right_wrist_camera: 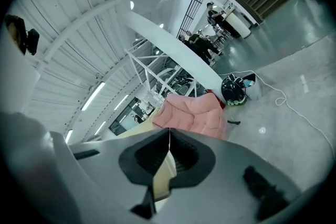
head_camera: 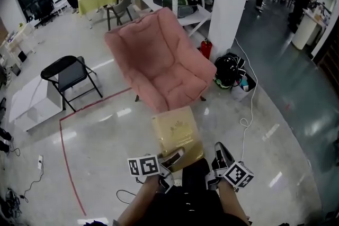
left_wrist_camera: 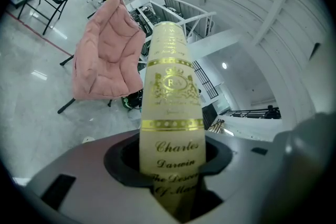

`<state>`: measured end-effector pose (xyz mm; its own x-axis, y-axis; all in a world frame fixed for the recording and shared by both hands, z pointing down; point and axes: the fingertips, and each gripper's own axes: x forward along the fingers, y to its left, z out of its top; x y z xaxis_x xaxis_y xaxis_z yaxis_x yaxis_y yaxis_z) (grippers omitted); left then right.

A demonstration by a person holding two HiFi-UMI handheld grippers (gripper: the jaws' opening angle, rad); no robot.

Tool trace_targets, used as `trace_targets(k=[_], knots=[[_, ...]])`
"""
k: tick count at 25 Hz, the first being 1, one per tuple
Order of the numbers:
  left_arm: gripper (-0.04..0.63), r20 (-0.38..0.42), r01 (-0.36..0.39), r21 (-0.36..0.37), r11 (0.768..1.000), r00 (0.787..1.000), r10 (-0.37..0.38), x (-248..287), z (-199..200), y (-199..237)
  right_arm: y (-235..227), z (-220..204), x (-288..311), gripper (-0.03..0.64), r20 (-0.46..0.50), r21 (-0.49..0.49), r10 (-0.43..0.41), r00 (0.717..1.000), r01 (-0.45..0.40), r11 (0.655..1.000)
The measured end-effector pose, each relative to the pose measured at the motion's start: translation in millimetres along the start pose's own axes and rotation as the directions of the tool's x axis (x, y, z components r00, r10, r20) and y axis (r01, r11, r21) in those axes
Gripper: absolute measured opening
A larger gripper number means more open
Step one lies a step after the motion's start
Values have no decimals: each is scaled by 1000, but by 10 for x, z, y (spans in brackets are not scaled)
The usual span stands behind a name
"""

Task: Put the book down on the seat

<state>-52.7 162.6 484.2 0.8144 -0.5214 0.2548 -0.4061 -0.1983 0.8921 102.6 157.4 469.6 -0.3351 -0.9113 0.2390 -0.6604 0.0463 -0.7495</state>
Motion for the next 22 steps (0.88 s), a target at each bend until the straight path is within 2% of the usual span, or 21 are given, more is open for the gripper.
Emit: trace_targets(k=[4,16,22], knots=[[213,12,-19,-5,1000,1000,19,230,209,82,-67,140,284,14,-20,7,27,999,-27,1000],[213,28,-43,-31,999,999,44,1188,1072,183,-343,939,1346,12,-50,10,44,998,-44,999],[213,48,-61,-81,995,997,65,1623,1466,284,-487,1206,1833,12,-102,33,54,993,-51,998]])
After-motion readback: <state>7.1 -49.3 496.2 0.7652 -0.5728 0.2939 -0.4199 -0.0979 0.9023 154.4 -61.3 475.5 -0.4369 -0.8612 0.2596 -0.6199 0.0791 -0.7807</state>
